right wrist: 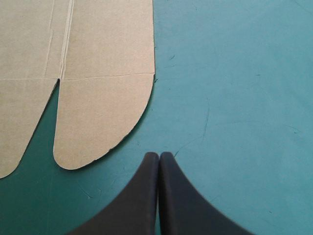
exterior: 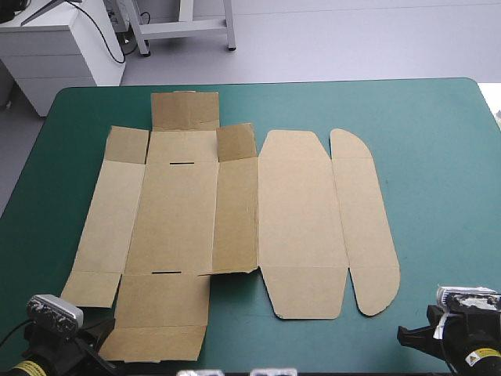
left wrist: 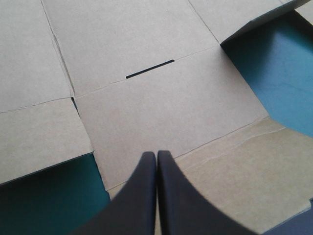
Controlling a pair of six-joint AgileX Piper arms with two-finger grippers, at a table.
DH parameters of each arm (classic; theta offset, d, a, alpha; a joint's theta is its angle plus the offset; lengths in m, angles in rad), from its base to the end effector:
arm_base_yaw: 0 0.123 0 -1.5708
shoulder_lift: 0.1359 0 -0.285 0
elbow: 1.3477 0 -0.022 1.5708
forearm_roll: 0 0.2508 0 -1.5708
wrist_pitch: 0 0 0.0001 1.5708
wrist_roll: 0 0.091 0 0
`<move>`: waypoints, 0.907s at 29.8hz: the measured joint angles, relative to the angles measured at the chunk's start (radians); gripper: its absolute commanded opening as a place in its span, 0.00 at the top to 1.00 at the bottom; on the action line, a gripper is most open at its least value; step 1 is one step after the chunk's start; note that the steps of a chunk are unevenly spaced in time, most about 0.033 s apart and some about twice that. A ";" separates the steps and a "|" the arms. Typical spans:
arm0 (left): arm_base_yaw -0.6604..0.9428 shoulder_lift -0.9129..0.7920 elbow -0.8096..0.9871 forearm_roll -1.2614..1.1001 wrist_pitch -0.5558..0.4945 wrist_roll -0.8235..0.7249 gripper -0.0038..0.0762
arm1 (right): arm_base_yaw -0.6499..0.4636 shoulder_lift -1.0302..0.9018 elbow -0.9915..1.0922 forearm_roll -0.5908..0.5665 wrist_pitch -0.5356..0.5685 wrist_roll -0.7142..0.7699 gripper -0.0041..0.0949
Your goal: Fold the box
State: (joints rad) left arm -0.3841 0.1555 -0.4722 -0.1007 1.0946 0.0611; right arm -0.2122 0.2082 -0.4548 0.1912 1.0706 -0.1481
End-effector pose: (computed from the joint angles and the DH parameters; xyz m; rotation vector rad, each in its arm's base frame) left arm 0.0145 -0.0146 0.2660 0.4974 2.2183 -0.2970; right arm 0.0309 0.0089 0.2623 0.0932 2.2861 0.0537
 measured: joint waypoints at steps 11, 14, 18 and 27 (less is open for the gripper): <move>0.000 0.000 0.000 0.000 0.000 0.000 0.96 | 0.000 0.000 0.001 0.000 0.000 0.000 0.98; 0.000 0.000 0.000 0.001 0.000 0.000 0.96 | 0.000 0.000 0.001 0.000 0.000 0.000 0.98; 0.000 0.017 -0.016 0.003 0.007 0.000 0.96 | 0.000 0.000 0.001 0.000 0.000 0.000 0.98; 0.000 0.231 -0.207 0.003 0.013 0.004 0.96 | 0.000 0.000 0.001 0.000 0.000 0.000 0.98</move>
State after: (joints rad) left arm -0.3841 0.3861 -0.6797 -0.0977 1.1072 0.0649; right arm -0.2122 0.2082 -0.4536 0.1912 1.0706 -0.1481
